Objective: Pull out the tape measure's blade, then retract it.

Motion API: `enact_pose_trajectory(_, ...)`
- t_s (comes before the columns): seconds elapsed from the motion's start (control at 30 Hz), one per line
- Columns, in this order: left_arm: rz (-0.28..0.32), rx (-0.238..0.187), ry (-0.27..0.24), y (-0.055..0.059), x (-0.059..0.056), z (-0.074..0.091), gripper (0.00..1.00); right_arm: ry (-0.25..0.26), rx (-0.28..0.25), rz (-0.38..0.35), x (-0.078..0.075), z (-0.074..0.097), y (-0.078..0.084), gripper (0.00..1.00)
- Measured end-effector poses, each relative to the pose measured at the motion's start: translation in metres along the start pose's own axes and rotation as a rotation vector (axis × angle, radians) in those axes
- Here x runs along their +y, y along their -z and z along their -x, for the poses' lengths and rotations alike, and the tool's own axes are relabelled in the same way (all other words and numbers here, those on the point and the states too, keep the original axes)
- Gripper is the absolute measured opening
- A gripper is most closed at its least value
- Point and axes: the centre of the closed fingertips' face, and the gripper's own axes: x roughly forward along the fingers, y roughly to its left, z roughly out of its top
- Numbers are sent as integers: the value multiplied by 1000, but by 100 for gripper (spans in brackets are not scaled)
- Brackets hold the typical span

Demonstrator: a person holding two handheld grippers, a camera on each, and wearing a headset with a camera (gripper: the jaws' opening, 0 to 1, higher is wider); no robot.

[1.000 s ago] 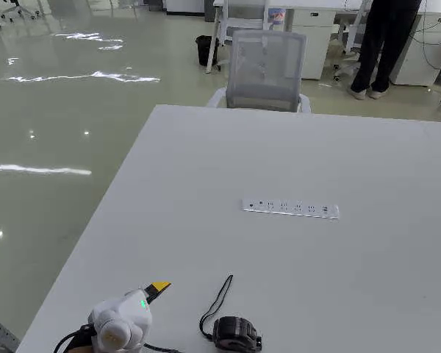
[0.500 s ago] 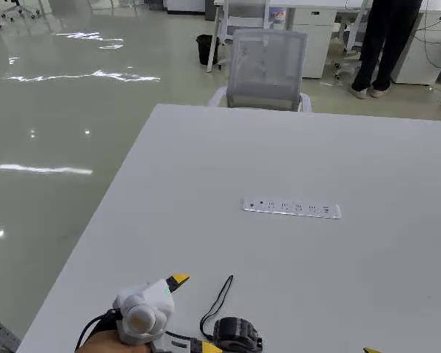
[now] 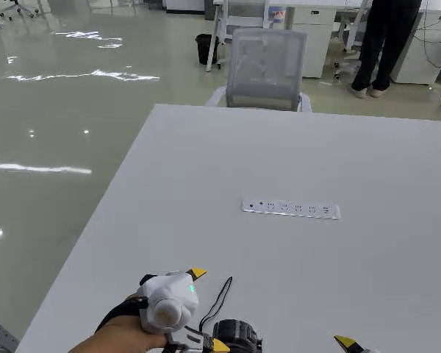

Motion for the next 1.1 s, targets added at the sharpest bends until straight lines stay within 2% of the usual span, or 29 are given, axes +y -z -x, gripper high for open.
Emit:
enact_pose_trajectory(0.23,-44,50,21,4,-4,-14,85,-33,13,18,2,-16,-7,85)
enact_pose_trajectory(0.4,-124,113,34,8,-4,-25,83,-58,28,45,3,-29,-11,84)
enact_pose_trajectory(0.53,-139,132,56,8,-6,-32,84,-78,40,53,4,-38,-14,82)
enact_pose_trajectory(0.77,-202,173,98,13,-12,-42,82,-126,62,102,13,-55,-23,77)
enact_pose_trajectory(0.83,-204,189,123,15,-16,-43,80,-143,65,121,17,-60,-26,75)
enact_pose_trajectory(0.9,-200,211,156,17,-21,-43,72,-158,70,132,21,-63,-28,74)
enact_pose_trajectory(0.97,-220,238,169,20,-23,-44,66,-183,81,157,25,-68,-29,70)
enact_pose_trajectory(1.1,-266,264,204,21,-27,-48,60,-215,101,204,32,-76,-34,64)
